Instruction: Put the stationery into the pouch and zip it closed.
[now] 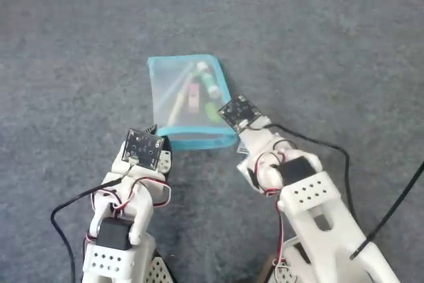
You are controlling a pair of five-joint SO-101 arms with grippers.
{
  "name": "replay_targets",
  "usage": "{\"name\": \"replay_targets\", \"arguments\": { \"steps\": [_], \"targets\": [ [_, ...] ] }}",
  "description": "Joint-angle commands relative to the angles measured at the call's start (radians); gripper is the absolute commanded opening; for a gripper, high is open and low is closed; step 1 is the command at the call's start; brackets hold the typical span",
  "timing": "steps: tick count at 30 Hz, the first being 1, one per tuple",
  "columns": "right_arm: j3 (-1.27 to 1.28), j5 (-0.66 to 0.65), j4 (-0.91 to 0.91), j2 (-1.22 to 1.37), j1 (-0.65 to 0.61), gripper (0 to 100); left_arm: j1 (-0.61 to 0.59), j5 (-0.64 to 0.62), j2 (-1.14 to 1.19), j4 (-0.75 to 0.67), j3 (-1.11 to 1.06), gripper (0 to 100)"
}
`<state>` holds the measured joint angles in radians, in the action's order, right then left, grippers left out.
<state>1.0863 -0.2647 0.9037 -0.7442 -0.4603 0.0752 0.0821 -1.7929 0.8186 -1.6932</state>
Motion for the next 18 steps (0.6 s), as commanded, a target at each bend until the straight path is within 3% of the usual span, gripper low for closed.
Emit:
{"name": "replay_targets", "arguments": {
  "steps": [1, 18],
  "targets": [
    [0.015, 0.038, -0.045, -0.044, -0.008, 15.2, -0.009, -0.002, -0.011, 0.005, 0.007, 1],
    [0.051, 0.037, -0.085, -0.047, 0.041, 15.1, -0.005, -0.002, -0.008, 0.005, 0.007, 1]
  ]
}}
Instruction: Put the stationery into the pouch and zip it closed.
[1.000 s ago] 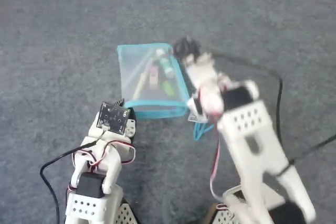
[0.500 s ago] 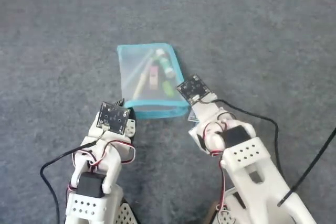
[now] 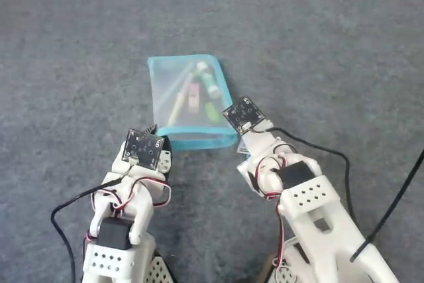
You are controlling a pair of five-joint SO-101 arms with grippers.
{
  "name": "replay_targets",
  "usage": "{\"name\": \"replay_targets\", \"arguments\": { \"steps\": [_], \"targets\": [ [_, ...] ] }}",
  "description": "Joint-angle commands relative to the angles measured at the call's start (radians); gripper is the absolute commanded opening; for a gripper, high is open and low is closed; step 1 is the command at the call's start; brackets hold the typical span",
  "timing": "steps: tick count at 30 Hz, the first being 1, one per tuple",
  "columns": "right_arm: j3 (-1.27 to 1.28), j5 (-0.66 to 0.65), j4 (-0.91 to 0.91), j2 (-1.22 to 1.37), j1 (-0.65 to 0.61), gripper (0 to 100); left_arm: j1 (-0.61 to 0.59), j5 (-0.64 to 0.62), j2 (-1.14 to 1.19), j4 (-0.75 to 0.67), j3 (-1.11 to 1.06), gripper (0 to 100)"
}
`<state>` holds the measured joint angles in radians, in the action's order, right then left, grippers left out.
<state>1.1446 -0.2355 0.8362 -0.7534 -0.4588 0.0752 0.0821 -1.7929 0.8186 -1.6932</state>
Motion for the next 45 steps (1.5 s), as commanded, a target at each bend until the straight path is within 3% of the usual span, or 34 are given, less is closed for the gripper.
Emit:
{"name": "replay_targets", "arguments": {
  "steps": [1, 6, 21, 32, 45],
  "targets": [
    [-0.008, 0.006, -0.019, -0.038, 0.061, 15.1, -0.003, -0.002, -0.008, 0.005, 0.007, 1],
    [0.034, -0.069, -0.022, -0.111, 0.084, 15.4, -0.011, -0.002, -0.006, 0.005, 0.007, 1],
    [0.236, -0.069, -0.084, -0.470, 0.030, 15.5, -0.008, -0.002, -0.006, 0.008, 0.007, 1],
    [0.301, -0.097, -0.202, -0.484, 0.025, 15.5, -0.008, -0.002, -0.009, 0.026, 0.007, 1],
    [0.296, -0.114, -0.191, -0.483, 0.012, 15.5, -0.008, -0.002, -0.011, 0.020, 0.007, 1]
  ]
}}
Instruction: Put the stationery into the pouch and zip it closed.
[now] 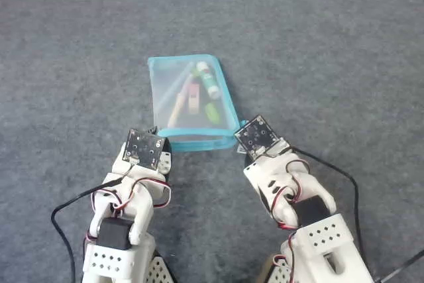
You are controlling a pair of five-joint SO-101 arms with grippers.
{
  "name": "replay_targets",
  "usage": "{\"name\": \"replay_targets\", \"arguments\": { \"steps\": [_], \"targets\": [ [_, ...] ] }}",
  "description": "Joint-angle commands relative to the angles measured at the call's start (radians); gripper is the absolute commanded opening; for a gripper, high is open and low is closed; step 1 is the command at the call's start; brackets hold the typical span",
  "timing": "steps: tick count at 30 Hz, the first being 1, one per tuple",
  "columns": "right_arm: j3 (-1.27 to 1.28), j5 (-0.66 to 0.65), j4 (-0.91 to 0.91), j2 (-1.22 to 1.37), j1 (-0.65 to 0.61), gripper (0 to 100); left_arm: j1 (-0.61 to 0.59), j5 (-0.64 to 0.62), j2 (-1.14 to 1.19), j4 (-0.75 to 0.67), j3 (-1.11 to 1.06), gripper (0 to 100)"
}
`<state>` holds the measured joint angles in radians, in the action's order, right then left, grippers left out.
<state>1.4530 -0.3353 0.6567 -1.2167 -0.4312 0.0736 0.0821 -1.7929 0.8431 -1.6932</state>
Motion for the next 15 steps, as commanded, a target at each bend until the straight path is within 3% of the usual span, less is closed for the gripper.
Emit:
{"name": "replay_targets", "arguments": {
  "steps": [1, 6, 15],
  "targets": [
    [-0.014, -0.014, -0.012, -0.019, -0.013, 15.5, -0.006, -0.002, -0.011, -0.005, 0.007, 1],
    [-0.071, -0.011, 0.030, 0.045, -0.016, 15.5, -0.006, -0.002, -0.011, -0.005, 0.007, 1],
    [-0.187, -0.011, -0.140, 0.417, -0.010, 16.3, -0.006, -0.002, -0.011, -0.005, 0.007, 1]
  ]
}}
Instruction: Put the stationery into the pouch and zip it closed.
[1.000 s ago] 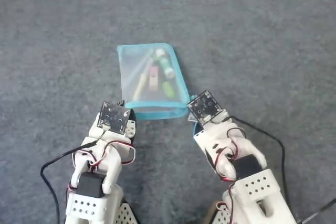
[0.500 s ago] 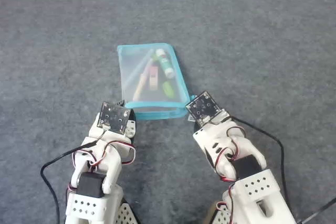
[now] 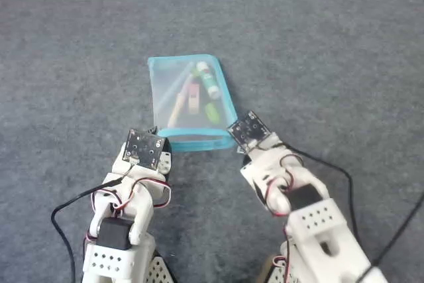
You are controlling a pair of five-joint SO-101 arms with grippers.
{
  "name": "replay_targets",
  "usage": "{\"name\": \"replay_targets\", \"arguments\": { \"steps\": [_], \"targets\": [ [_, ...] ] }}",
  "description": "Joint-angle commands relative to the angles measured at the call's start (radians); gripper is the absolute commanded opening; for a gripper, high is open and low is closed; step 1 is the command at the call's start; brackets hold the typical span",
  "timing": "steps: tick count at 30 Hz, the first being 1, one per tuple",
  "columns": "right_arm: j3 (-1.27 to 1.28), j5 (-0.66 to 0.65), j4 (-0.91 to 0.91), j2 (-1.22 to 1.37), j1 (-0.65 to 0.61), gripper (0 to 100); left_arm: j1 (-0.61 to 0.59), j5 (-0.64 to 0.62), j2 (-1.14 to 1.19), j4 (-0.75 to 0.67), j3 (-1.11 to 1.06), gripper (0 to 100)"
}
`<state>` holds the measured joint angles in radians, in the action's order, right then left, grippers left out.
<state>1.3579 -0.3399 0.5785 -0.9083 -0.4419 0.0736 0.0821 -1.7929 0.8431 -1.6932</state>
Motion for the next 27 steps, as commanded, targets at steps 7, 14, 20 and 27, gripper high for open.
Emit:
{"name": "replay_targets", "arguments": {
  "steps": [7, 14, 20, 27],
  "targets": [
    [-0.167, -0.006, -0.134, 0.289, -0.001, 23.4, 0.000, -0.002, -0.011, -0.005, 0.007, 1],
    [-0.230, -0.006, -0.094, 0.291, 0.054, 5.9, 0.000, -0.002, -0.011, -0.006, 0.007, 1],
    [-0.241, 0.029, 0.036, 0.159, 0.096, 0.6, 0.000, -0.002, -0.011, -0.006, 0.007, 1],
    [-0.233, 0.031, 0.243, -0.130, 0.088, 0.8, 0.000, -0.002, -0.011, 0.000, 0.007, 1]
  ]
}}
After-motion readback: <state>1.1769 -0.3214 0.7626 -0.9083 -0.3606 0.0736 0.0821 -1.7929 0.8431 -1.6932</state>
